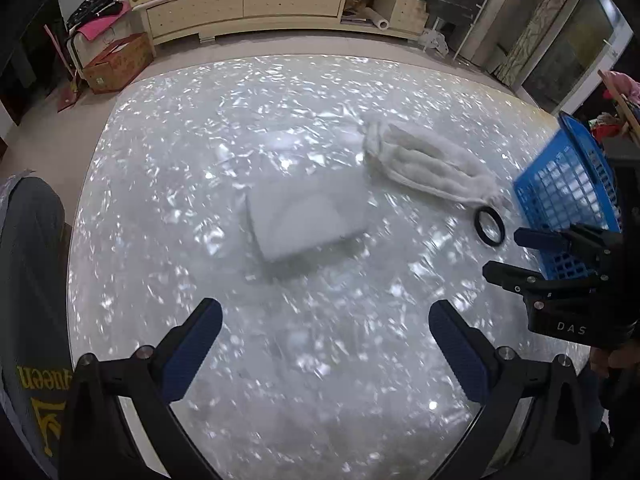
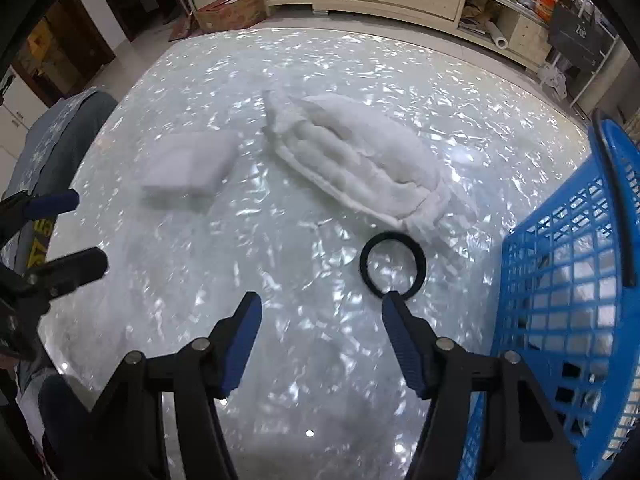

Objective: Organize soft objects
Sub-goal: 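Move both grippers back over the table toward the foam block and black ring, then grasp the white foam block with the left gripper while the right grasps the black rubber ring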

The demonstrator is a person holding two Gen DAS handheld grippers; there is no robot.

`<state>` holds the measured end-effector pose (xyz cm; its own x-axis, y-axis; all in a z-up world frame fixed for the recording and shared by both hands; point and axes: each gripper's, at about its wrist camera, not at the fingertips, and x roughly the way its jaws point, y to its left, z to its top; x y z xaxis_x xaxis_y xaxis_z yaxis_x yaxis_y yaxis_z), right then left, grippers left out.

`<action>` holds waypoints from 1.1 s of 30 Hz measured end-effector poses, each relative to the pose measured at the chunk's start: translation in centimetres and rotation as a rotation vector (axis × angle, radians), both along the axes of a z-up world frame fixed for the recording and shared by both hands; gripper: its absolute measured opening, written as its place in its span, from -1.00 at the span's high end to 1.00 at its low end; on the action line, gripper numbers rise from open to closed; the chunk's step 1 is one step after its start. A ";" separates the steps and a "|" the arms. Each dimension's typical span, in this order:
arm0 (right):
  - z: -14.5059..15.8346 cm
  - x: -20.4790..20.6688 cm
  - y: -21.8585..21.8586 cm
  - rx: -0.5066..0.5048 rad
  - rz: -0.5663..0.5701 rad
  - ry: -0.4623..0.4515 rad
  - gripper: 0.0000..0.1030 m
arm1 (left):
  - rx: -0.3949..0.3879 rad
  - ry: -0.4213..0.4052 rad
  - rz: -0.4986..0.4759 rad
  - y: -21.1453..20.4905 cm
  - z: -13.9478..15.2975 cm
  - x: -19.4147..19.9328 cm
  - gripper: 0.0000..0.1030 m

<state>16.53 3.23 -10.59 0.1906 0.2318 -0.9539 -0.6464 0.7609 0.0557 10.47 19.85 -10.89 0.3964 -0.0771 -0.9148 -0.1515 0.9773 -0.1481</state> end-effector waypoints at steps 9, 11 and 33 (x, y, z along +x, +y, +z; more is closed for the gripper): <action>-2.4 2.1 0.2 -0.029 -0.045 0.007 0.20 | 0.002 0.000 -0.010 1.9 -1.9 2.8 -0.99; -2.7 2.4 0.0 -0.040 -0.057 0.002 0.25 | 0.003 0.003 -0.002 2.0 -2.4 3.6 -0.99; -3.3 2.4 0.3 -0.045 -0.037 -0.014 0.90 | 0.150 -0.092 -0.566 1.8 -3.3 8.1 -0.99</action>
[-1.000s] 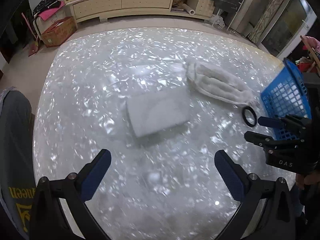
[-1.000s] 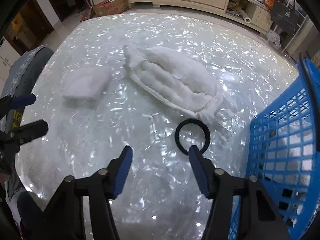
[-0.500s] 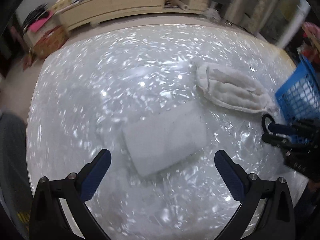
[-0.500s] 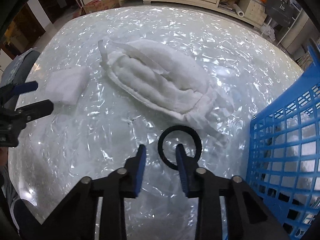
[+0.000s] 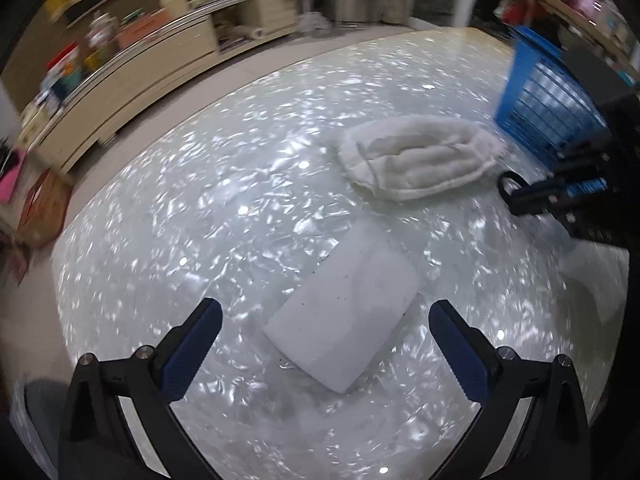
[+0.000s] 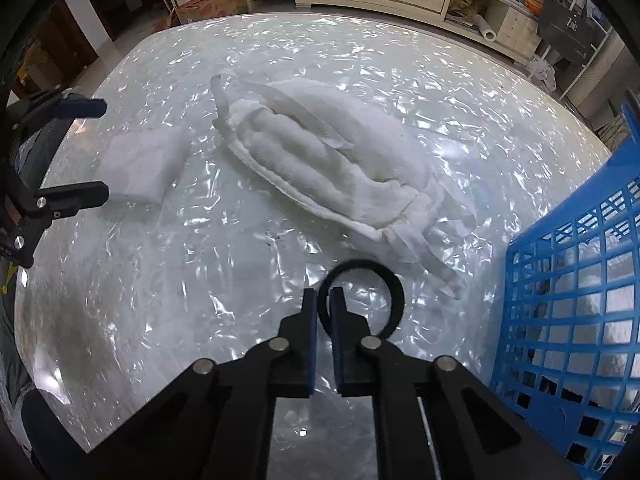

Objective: Organize soft objects
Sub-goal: 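Grasp the white foam block with the left gripper while the right grasps the black rubber ring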

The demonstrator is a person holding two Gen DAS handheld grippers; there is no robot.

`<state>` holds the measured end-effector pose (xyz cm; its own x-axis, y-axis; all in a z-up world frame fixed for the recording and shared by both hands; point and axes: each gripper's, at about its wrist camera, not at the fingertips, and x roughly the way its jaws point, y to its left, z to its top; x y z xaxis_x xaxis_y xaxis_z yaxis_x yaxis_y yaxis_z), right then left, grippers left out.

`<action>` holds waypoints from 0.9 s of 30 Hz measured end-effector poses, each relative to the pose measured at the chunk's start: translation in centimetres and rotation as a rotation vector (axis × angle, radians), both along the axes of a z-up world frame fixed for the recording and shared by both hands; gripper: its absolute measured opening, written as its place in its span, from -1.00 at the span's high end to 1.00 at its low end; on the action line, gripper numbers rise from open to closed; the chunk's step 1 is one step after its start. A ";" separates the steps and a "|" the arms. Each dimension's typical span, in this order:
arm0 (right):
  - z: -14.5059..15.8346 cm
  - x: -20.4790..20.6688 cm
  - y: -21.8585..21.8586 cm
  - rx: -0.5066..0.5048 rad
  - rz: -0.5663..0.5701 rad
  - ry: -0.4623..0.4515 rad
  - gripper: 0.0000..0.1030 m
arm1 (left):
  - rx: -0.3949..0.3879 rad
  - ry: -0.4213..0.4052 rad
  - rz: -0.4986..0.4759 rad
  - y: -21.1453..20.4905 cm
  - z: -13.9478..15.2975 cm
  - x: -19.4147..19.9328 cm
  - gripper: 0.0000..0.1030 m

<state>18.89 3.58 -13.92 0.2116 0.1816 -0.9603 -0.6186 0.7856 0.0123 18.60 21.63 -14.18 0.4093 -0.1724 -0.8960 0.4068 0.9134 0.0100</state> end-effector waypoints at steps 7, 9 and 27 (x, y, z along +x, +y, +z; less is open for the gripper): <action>-0.2 -0.3 0.4 -0.002 0.008 -0.003 0.91 | 0.035 0.022 -0.145 -1.0 -1.1 0.1 -0.99; -0.2 -0.3 0.5 -0.004 0.010 -0.005 0.92 | 0.059 0.035 -0.175 -1.4 -1.8 0.3 -0.99; 0.9 -0.5 -1.1 0.057 -0.010 0.026 0.93 | 0.028 0.073 -0.162 -2.9 -3.1 1.1 -0.26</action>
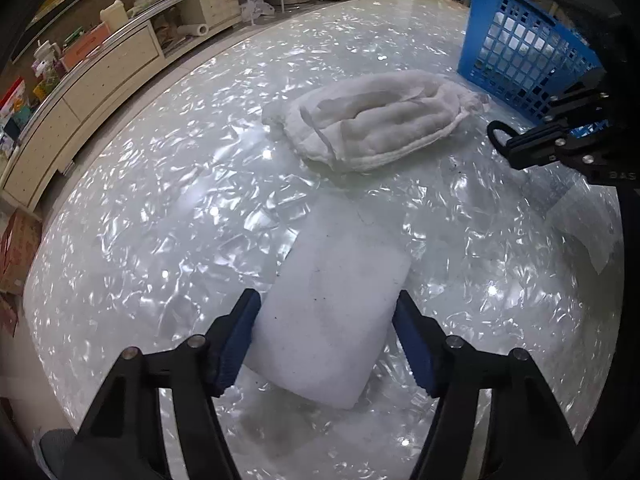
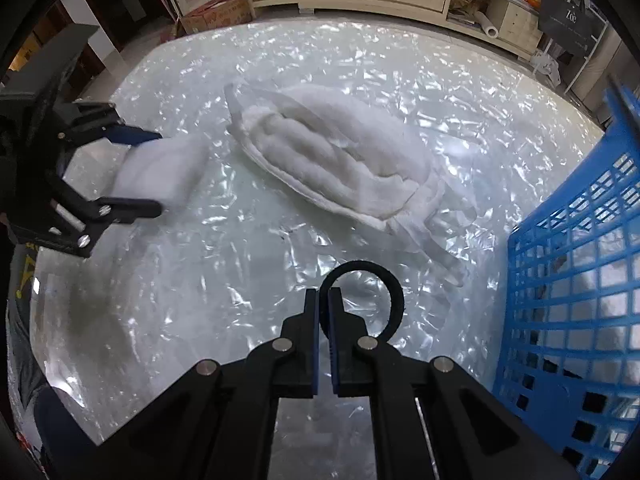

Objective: Organize soft objects
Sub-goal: 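Grasp the white foam block with the left gripper while the right grasps the black rubber ring, then drop the black ring into the basket with the right gripper while the left holds the block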

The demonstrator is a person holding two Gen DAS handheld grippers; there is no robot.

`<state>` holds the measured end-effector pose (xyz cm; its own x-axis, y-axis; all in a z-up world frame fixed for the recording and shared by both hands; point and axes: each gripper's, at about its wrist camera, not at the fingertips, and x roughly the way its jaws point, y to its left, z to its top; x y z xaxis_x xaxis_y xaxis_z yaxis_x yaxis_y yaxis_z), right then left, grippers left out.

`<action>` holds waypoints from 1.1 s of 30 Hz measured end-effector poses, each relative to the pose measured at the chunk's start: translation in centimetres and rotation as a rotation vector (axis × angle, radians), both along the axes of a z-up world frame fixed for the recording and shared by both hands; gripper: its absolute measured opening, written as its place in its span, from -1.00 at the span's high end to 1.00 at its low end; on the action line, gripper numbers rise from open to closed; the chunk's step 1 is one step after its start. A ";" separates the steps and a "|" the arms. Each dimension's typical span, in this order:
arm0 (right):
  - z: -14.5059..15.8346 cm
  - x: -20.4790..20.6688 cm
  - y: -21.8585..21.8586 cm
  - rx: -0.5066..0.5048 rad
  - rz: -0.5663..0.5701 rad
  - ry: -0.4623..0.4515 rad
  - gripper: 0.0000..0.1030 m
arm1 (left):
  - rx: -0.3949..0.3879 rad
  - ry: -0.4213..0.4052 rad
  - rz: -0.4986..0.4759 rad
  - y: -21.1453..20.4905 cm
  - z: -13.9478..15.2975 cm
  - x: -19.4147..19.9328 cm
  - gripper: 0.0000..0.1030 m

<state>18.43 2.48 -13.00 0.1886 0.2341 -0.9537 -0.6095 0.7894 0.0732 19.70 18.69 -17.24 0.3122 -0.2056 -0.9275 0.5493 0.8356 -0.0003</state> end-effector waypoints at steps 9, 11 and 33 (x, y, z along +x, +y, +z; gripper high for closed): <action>2.7 -0.5 -1.6 0.037 0.001 -0.006 0.93 | -0.053 0.003 0.038 -0.8 2.6 -2.3 -0.22; 3.3 -0.7 -2.1 0.044 0.002 -0.007 0.93 | -0.059 -0.006 0.035 -1.0 4.0 -3.1 -0.22; 14.7 -3.1 -12.4 0.118 -0.041 -0.154 0.93 | -0.027 -0.098 0.021 -9.7 13.3 -7.7 -0.22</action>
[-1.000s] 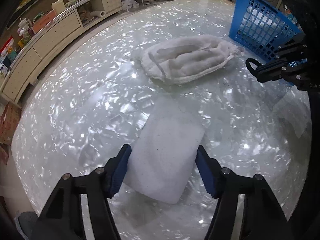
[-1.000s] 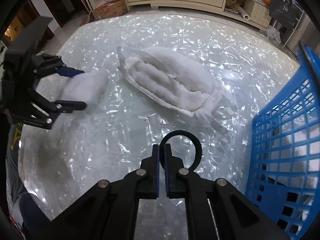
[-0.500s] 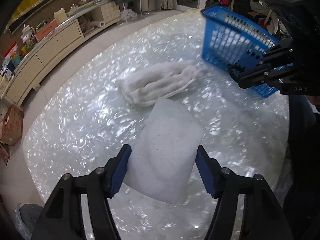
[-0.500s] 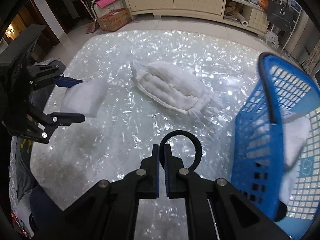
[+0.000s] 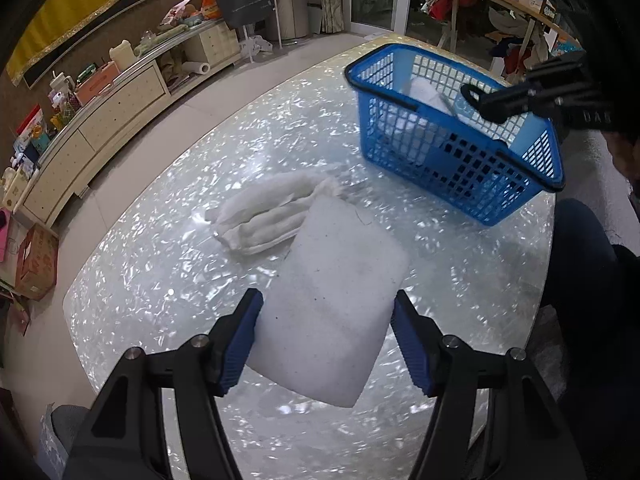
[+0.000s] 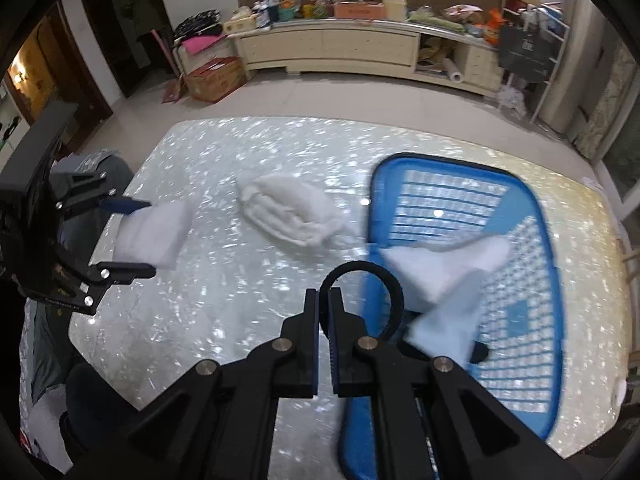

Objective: Organize soft objects
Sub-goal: 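Drop the black ring into the basket with the right gripper while the left holds the block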

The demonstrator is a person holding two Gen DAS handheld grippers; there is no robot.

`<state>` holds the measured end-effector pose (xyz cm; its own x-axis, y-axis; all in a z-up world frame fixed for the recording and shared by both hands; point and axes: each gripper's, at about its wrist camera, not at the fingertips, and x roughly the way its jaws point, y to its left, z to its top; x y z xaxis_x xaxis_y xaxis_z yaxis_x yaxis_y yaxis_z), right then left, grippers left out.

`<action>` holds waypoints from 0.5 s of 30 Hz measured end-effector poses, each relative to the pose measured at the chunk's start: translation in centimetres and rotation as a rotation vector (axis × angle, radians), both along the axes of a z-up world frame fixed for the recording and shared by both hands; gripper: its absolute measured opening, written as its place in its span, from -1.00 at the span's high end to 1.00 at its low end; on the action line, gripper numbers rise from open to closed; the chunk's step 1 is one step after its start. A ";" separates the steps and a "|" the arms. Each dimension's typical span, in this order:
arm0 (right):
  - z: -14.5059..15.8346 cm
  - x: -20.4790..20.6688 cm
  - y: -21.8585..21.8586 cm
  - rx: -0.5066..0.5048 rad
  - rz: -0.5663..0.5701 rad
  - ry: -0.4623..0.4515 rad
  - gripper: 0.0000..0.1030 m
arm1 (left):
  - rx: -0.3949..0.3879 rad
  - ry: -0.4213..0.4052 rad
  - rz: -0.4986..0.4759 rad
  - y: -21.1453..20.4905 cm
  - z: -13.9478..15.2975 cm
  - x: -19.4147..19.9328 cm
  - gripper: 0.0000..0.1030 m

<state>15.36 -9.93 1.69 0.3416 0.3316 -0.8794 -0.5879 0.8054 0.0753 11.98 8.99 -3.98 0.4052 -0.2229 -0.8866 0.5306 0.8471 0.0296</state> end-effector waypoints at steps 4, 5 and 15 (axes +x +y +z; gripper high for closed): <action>1.0 0.8 -2.7 -0.016 -0.039 -0.029 0.93 | 0.007 0.012 0.014 -1.7 0.1 0.1 -0.22; 0.9 1.1 -3.2 -0.020 -0.048 -0.032 0.93 | 0.009 0.018 0.011 -2.1 0.0 0.2 -0.22; -1.6 3.5 -5.6 -0.052 -0.081 0.010 0.93 | 0.006 0.046 0.013 -5.0 -1.1 0.7 -0.22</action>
